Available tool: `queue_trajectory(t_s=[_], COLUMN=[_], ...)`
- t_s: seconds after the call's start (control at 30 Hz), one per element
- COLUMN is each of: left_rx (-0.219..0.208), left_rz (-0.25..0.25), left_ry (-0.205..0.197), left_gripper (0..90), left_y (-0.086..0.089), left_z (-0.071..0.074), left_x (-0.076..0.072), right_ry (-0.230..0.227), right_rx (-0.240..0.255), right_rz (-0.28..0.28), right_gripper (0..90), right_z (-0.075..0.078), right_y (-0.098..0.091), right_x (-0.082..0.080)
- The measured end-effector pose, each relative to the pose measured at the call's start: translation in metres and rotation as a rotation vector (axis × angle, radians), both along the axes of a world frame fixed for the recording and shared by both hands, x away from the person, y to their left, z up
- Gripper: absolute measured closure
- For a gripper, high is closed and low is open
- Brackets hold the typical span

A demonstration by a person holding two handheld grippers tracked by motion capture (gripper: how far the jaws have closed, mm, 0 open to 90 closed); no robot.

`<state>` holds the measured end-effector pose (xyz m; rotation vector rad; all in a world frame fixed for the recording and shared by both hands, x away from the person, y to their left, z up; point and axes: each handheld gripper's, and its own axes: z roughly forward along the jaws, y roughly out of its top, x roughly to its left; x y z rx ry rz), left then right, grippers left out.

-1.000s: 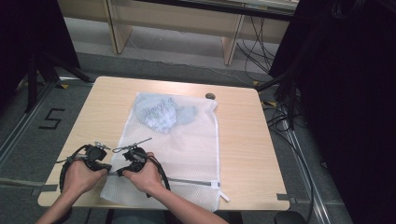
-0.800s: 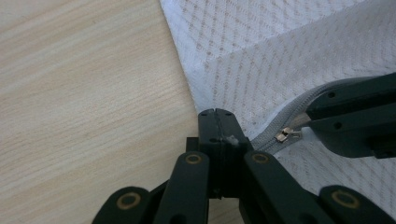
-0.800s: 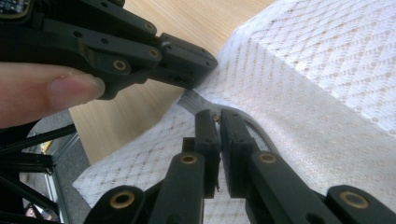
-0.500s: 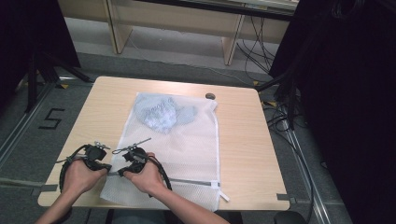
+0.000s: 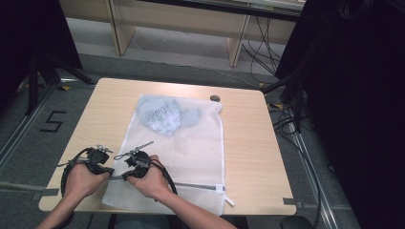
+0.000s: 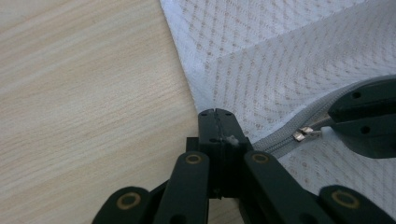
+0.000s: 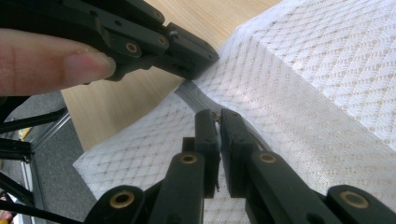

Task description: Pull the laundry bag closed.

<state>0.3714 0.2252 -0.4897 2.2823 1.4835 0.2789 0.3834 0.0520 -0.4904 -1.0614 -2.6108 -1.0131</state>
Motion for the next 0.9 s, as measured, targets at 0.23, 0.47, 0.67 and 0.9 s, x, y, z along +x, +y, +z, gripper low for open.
queue_trajectory(t_s=[0.23,0.47,0.67,0.9], left_rx=[-0.003,-0.006,-0.007,-0.006], left_rz=[0.003,0.004,0.004,0.005], left_ry=[0.003,0.002,0.004,0.003], left_gripper=[89.6,89.7,89.7,89.7], left_y=[-0.0001,0.0003,0.0003,0.0003], left_z=[-0.0001,-0.0002,-0.0002,-0.0002], left_x=[0.0001,0.0,0.0001,0.0001], right_ry=[-0.002,-0.006,-0.015,-0.02], right_rx=[-0.01,-0.012,-0.024,-0.027], right_rz=[0.003,0.008,0.005,0.017], right_gripper=[86.9,86.9,86.9,86.9], right_z=[0.0007,0.0019,0.0042,0.0048], right_y=[-0.0036,-0.0068,-0.0079,-0.0095], right_x=[-0.0007,-0.001,-0.0016,-0.0015])
